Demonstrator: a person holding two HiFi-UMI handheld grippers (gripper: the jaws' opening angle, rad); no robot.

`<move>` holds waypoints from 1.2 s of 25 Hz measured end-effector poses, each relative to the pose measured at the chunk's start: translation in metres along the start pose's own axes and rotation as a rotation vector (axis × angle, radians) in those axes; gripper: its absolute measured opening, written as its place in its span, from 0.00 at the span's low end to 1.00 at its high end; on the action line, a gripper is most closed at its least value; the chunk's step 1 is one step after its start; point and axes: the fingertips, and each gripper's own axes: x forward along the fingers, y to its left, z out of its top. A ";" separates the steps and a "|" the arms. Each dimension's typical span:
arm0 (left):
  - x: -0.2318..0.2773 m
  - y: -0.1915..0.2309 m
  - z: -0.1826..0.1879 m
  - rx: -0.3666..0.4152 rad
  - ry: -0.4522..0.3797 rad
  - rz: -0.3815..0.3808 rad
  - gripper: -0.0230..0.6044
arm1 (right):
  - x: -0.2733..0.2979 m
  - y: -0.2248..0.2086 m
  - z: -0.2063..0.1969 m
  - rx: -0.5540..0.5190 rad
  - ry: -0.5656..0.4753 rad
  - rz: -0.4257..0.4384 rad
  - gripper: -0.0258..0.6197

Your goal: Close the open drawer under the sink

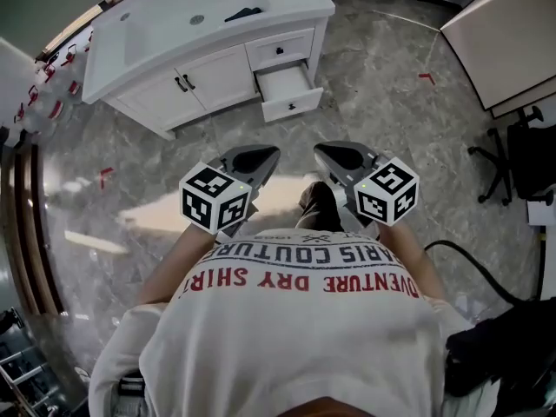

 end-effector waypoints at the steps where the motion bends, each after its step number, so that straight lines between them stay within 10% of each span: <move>1: 0.007 0.009 0.002 -0.007 0.000 0.009 0.04 | 0.007 -0.010 0.003 -0.002 -0.002 0.009 0.04; 15: 0.111 0.136 0.080 -0.108 -0.009 0.124 0.04 | 0.099 -0.173 0.063 -0.007 0.036 0.096 0.04; 30: 0.196 0.232 -0.031 -0.350 0.131 0.184 0.04 | 0.192 -0.258 -0.058 0.185 0.208 0.147 0.04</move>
